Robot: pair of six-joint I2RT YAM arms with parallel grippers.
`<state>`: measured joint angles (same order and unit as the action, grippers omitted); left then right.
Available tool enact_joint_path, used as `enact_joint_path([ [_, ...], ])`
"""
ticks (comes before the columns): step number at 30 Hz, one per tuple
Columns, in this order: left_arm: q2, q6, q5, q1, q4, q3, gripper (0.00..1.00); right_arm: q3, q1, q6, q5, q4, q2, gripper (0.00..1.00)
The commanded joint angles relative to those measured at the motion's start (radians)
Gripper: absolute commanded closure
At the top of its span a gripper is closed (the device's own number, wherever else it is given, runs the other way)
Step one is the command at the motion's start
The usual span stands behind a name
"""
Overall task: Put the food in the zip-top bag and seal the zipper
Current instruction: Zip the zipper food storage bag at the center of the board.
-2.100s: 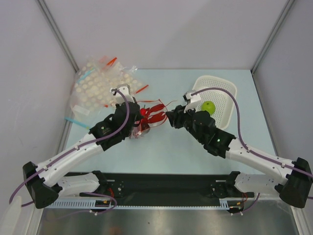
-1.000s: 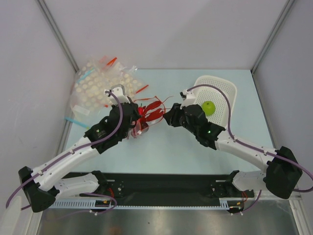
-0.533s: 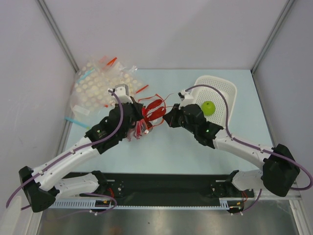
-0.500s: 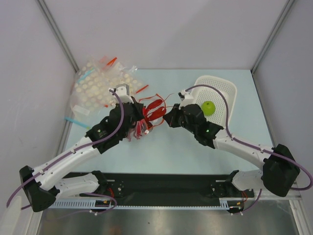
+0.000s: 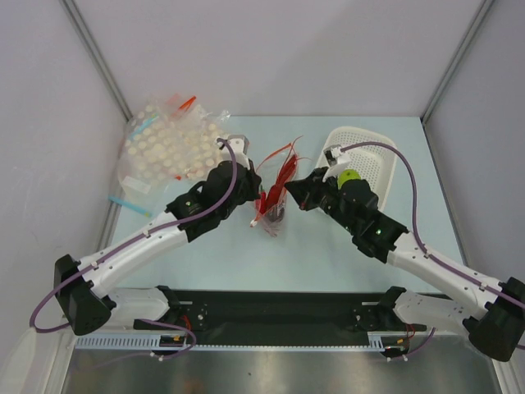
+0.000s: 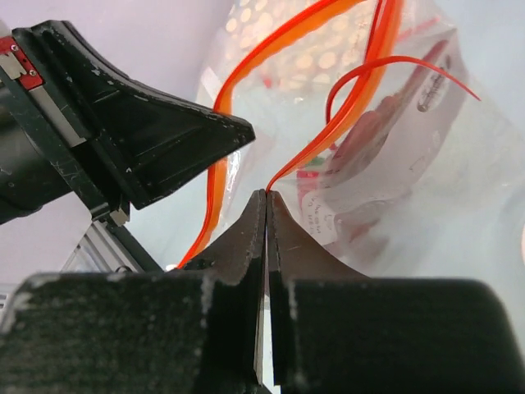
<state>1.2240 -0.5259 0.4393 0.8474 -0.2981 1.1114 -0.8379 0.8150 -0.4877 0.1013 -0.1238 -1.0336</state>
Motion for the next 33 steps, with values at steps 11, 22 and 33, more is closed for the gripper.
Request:
enact_joint_path([
  [11,-0.046,0.098,-0.306,-0.004,0.16,-0.005,0.98,-0.013,0.007,0.046,-0.041,-0.063,-0.034,1.0],
  [22,-0.049,0.02,-0.007,-0.004,0.019,0.019,0.92,0.089,0.007,0.084,-0.06,-0.18,0.151,1.0],
  [33,-0.035,0.059,-0.114,-0.004,0.055,0.016,0.99,0.031,-0.002,0.051,0.015,-0.08,0.072,1.0],
])
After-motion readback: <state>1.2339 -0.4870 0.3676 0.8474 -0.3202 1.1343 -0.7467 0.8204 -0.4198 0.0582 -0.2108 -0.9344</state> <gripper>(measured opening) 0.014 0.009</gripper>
